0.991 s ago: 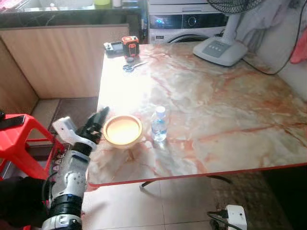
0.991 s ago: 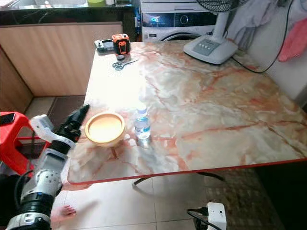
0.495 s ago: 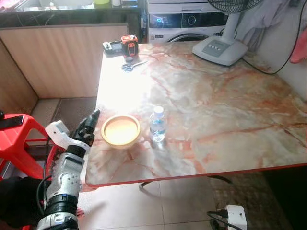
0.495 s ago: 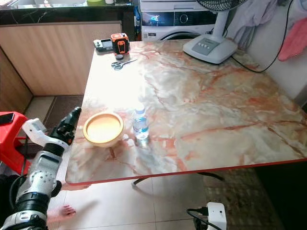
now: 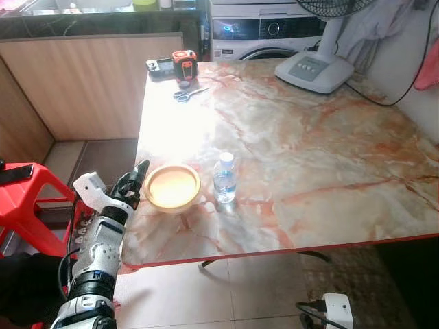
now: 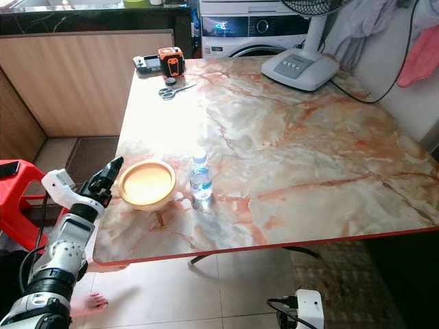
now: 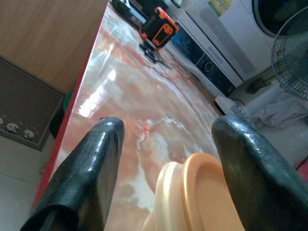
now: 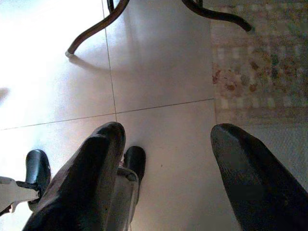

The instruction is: Restocking fridge

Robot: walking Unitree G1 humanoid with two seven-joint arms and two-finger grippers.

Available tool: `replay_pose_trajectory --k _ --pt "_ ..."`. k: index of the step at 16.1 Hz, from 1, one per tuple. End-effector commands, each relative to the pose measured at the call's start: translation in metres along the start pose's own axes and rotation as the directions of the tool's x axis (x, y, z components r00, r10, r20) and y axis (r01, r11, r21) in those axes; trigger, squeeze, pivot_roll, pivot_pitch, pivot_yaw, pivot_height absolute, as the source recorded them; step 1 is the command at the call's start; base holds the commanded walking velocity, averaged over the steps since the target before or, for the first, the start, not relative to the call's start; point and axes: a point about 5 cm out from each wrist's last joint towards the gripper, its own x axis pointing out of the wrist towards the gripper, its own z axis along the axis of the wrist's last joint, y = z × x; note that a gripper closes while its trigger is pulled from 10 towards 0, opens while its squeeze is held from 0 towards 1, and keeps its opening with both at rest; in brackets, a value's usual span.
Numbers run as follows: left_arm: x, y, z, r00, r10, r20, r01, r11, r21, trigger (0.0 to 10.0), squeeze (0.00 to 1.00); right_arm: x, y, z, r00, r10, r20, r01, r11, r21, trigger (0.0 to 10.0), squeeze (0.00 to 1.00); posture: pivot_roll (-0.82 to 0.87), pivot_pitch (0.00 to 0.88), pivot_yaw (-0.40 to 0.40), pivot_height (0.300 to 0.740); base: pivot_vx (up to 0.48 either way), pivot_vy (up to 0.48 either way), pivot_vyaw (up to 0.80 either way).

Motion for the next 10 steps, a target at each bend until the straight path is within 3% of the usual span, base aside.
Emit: replay_pose_trajectory --k 1,2,5,6,7,10 --pt "0.001 0.001 -0.003 1.000 -0.004 -0.031 0.004 1.000 0.016 10.0 0.15 -0.001 -0.002 -0.004 1.000 -0.004 -0.017 0.004 1.000 0.003 10.0 0.00 0.06 0.062 -0.027 0.740 0.000 0.000 0.00" --pt "0.002 0.000 -0.005 0.999 -0.009 -0.039 0.009 1.000 0.006 10.0 1.00 -0.001 -0.002 -0.004 1.000 -0.005 -0.017 0.005 1.000 0.001 10.0 0.00 0.06 0.063 -0.028 0.740 0.000 0.000 0.00" --pt "0.004 -0.003 -0.009 0.998 -0.025 -0.064 0.026 1.000 0.015 10.0 1.00 -0.001 -0.002 -0.004 1.000 -0.007 -0.018 0.007 1.000 0.001 10.0 0.00 0.06 0.064 -0.028 0.740 0.000 0.000 0.00" --pt "0.005 -0.004 -0.010 0.997 -0.028 -0.068 0.029 0.999 0.017 10.0 0.05 -0.001 -0.002 -0.004 1.000 -0.006 -0.019 0.006 1.000 0.001 10.0 0.00 0.06 0.065 -0.028 0.740 0.000 0.000 0.00" --pt "0.005 -0.006 -0.011 0.997 -0.036 -0.075 0.038 0.999 0.018 10.0 0.00 -0.001 -0.003 -0.004 1.000 -0.007 -0.019 0.007 1.000 0.001 10.0 0.00 0.06 0.066 -0.029 0.740 0.000 0.000 0.00" --pt "0.006 -0.008 -0.014 0.995 -0.047 -0.088 0.048 0.999 0.019 10.0 0.00 -0.001 -0.002 -0.004 1.000 -0.006 -0.019 0.006 1.000 0.001 10.0 0.00 0.06 0.067 -0.027 0.740 0.000 0.000 0.00"
